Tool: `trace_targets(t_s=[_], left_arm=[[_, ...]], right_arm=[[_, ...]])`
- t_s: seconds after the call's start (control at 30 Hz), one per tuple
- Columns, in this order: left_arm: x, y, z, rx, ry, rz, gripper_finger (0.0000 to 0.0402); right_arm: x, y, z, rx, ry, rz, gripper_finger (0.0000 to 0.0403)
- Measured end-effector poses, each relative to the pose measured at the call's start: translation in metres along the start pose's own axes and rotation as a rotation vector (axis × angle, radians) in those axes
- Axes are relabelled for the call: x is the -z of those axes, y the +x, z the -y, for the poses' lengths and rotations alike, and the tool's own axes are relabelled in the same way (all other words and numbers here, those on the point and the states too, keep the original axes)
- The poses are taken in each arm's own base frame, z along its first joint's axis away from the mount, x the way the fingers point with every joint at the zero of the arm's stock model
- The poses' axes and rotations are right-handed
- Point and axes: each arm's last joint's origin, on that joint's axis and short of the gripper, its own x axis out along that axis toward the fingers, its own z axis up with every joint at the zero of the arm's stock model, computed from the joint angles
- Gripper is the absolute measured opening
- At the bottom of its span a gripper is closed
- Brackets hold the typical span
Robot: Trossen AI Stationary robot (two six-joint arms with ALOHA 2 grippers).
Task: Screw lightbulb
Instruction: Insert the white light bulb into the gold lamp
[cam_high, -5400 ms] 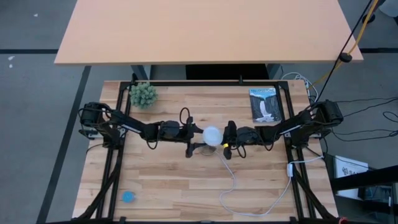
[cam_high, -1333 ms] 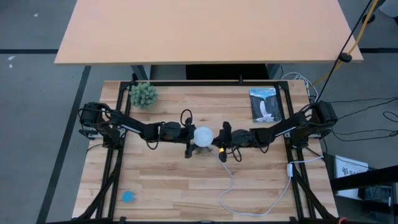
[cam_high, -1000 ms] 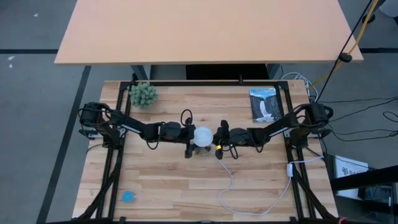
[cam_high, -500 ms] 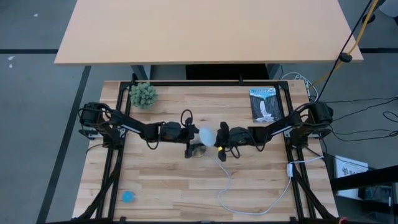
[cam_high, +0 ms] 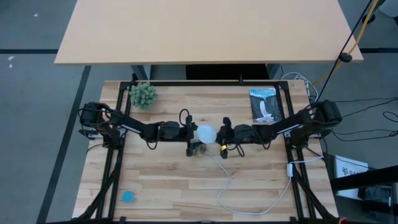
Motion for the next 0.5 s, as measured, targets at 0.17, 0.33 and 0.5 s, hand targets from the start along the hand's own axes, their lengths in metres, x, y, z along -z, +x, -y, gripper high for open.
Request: trace_targets(t_s=[0.17,0.33,0.5], left_arm=[[-0.003,0.0,0.001,-0.002,-0.002,0.028,0.0259],[-0.009,-0.001,0.006,0.009,-0.006,0.086,0.0259],[-0.012,-0.001,0.007,0.012,-0.012,0.121,0.0259]], right_arm=[[-0.014,-0.015,-0.002,-0.009,0.0,0.014,0.0],[-0.019,-0.024,-0.007,-0.032,0.013,0.012,0.0],[-0.013,-0.022,-0.011,-0.042,0.004,-0.021,0.0015]])
